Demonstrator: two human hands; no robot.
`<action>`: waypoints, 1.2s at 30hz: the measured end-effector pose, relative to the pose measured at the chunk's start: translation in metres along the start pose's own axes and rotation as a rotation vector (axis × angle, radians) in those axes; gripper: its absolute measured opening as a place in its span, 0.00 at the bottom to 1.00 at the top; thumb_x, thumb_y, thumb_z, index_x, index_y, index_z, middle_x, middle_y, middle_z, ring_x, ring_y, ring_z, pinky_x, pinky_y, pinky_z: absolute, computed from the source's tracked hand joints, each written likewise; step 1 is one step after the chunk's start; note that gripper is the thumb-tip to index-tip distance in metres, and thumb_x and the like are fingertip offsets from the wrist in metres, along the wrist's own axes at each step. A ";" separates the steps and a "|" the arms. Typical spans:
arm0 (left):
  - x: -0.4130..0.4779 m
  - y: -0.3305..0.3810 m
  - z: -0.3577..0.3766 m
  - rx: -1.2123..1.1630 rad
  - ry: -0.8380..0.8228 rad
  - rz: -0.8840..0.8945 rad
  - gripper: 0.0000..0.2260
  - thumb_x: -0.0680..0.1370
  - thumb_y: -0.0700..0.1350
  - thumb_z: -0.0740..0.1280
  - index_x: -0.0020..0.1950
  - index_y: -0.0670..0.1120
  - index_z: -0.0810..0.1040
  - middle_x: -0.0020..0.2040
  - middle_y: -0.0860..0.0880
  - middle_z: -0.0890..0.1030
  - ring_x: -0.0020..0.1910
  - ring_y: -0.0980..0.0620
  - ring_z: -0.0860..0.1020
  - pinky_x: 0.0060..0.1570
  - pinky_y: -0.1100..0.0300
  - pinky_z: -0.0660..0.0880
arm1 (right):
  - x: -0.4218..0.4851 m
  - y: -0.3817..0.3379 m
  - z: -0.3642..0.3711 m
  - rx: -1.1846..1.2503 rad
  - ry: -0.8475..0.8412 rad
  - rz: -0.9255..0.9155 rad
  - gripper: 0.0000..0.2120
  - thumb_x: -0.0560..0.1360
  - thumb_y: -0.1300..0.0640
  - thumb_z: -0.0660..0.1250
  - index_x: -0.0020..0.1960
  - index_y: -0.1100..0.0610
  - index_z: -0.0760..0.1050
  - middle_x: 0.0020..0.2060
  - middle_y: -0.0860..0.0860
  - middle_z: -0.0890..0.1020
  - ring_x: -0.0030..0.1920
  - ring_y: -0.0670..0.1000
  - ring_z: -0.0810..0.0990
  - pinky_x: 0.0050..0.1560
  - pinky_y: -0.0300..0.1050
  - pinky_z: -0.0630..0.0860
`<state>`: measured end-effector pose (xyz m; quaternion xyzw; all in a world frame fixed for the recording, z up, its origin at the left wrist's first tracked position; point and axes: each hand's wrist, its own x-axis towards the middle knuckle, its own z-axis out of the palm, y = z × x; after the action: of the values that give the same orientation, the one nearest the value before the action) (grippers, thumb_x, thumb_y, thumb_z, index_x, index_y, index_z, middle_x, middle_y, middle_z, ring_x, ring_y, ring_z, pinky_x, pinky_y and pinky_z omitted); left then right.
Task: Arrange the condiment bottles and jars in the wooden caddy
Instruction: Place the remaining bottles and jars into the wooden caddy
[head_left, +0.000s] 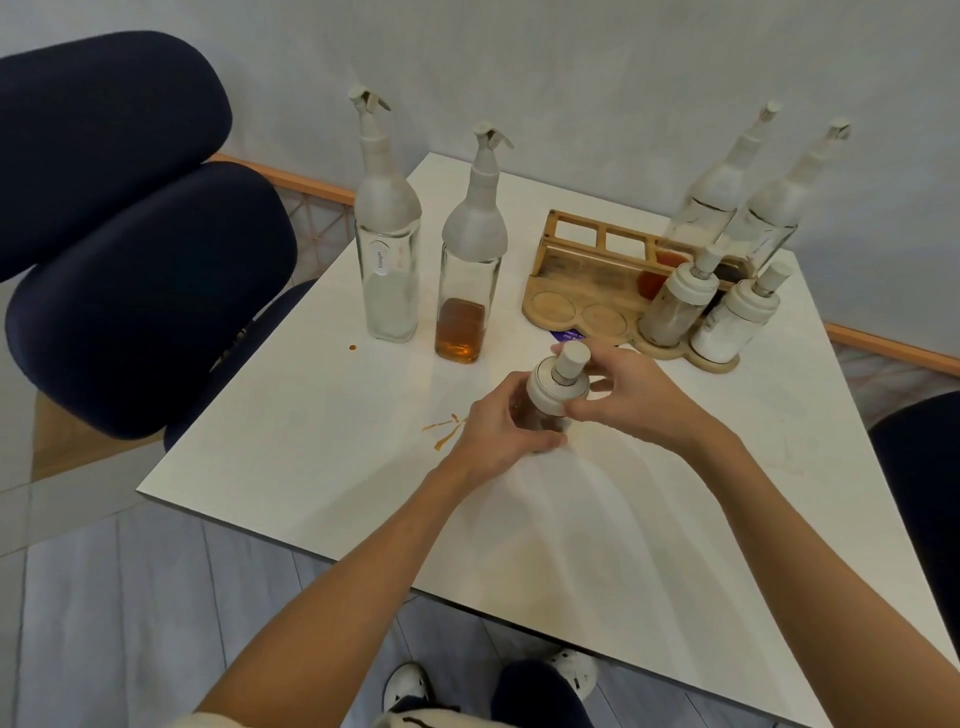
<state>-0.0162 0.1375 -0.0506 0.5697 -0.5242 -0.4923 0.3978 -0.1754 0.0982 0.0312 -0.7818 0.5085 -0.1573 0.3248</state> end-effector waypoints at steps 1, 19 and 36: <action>0.000 -0.001 0.000 -0.003 -0.002 -0.001 0.32 0.68 0.42 0.79 0.68 0.50 0.71 0.63 0.50 0.78 0.62 0.48 0.76 0.66 0.46 0.73 | 0.000 0.000 0.002 -0.016 0.038 0.001 0.29 0.67 0.54 0.77 0.66 0.50 0.72 0.55 0.42 0.77 0.57 0.47 0.78 0.50 0.36 0.72; 0.007 -0.008 -0.004 -0.067 -0.071 0.017 0.31 0.65 0.43 0.80 0.65 0.52 0.73 0.59 0.52 0.80 0.60 0.48 0.78 0.61 0.49 0.77 | 0.005 -0.009 -0.005 -0.041 -0.079 0.014 0.30 0.66 0.49 0.79 0.64 0.48 0.70 0.53 0.40 0.75 0.52 0.42 0.74 0.46 0.30 0.68; -0.001 -0.014 0.004 -0.031 -0.024 0.128 0.28 0.72 0.42 0.76 0.67 0.56 0.69 0.55 0.69 0.75 0.54 0.77 0.73 0.48 0.81 0.68 | 0.011 -0.001 0.075 0.296 0.543 0.078 0.17 0.63 0.56 0.77 0.50 0.50 0.78 0.42 0.43 0.82 0.46 0.42 0.81 0.46 0.32 0.76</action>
<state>-0.0173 0.1406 -0.0645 0.5230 -0.5566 -0.4807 0.4307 -0.1263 0.1144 -0.0250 -0.6353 0.5778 -0.4202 0.2932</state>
